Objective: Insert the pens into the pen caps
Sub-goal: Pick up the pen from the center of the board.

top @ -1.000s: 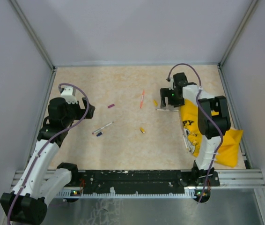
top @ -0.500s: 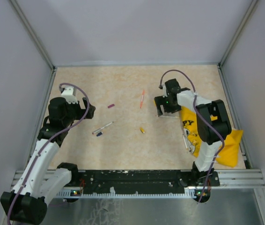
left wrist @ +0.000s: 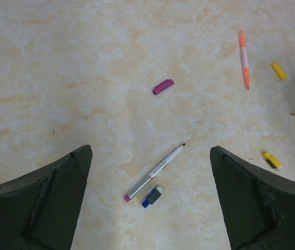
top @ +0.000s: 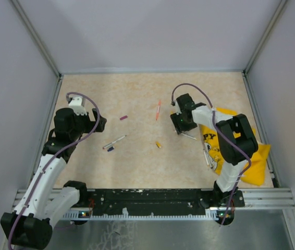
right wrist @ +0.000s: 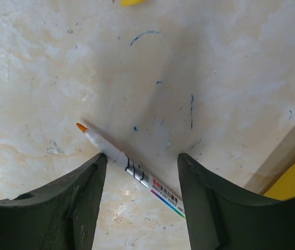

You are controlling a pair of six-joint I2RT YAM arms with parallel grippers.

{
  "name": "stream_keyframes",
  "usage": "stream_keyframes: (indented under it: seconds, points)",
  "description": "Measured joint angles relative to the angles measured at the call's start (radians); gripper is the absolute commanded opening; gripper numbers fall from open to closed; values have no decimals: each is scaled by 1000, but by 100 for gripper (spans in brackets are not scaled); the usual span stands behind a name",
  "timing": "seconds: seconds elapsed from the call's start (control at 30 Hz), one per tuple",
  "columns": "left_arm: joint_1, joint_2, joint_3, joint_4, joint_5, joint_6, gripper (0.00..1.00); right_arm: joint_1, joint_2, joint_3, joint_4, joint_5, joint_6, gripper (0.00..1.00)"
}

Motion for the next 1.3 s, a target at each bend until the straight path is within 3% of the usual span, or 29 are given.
stream_keyframes:
  seconds: [0.8,1.07,1.3]
  points:
    - [0,1,0,0,8,-1,100,48,-125,-155,25,59,200,14]
    - [0,-16,0,-2,-51,-40,100,56,-209,-252,66,60,287,12]
    - [0,-22,0,-26,-14,-68,100,57,-371,-370,88,42,338,10]
